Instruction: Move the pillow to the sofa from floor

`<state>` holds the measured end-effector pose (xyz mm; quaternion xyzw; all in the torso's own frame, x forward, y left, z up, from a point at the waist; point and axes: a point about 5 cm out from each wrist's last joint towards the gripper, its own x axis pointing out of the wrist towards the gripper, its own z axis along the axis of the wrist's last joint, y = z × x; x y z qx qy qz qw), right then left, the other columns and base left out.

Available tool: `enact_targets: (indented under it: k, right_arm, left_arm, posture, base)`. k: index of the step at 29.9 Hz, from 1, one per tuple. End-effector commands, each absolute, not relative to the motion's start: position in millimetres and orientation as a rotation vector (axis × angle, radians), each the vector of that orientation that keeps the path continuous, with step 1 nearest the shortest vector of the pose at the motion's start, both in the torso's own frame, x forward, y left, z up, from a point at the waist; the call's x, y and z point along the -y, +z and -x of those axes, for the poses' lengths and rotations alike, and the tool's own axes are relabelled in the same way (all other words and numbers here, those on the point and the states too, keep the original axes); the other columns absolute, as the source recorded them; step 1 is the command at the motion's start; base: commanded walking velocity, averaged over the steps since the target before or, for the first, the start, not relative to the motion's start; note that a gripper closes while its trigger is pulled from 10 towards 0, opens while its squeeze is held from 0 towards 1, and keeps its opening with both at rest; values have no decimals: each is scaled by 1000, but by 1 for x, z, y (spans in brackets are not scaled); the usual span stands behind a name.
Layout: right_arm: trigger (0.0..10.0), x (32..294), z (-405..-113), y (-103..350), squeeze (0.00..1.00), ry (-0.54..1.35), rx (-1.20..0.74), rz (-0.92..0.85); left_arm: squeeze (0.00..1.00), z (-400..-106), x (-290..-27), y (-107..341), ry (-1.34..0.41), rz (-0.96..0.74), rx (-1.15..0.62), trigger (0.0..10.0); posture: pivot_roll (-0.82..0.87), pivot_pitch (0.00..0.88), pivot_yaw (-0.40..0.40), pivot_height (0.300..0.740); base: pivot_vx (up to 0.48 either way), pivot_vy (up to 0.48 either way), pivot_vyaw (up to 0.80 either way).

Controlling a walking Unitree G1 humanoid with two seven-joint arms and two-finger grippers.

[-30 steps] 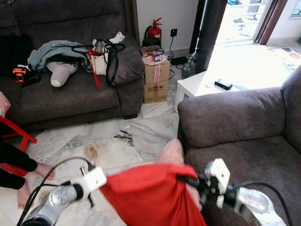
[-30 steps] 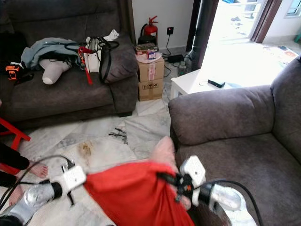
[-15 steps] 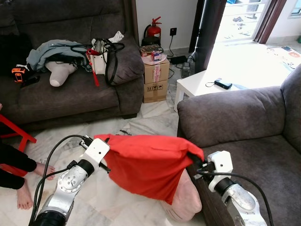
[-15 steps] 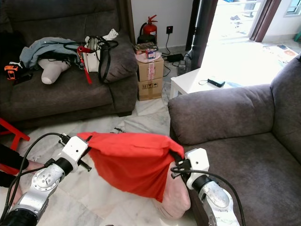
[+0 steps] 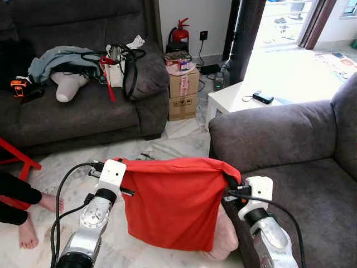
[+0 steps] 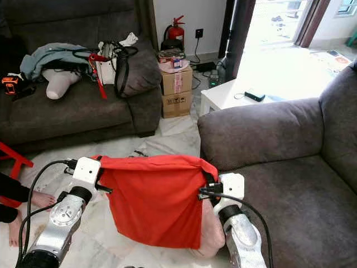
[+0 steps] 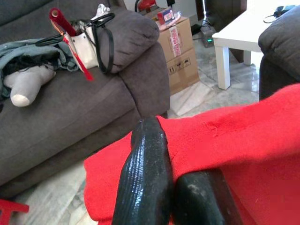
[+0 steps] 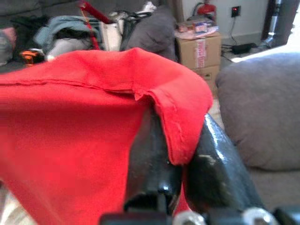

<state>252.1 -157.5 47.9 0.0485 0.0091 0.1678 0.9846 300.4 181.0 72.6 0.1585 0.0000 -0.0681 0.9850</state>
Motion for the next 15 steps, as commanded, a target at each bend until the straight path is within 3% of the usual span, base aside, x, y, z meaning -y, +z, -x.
enact_targets:
  k: [1,8,15]
  right_arm:
    - [10000,154,-256,66,0,382,66,-100]
    - [10000,151,-252,70,0,437,75,-78]
    - [10000,158,-260,76,0,234,122,-72]
  left_arm:
    - [0,-313,-179,94,-125,-322,79,10000]
    - [0,-319,-166,98,-158,-336,98,10000]
    - [0,-322,-163,105,-142,-329,128,10000]
  posture:
    - [38,64,26,740]
    - [26,70,32,740]
    - [35,68,31,740]
  base:
    - [0,0,0]
    - [0,0,0]
    - [0,0,0]
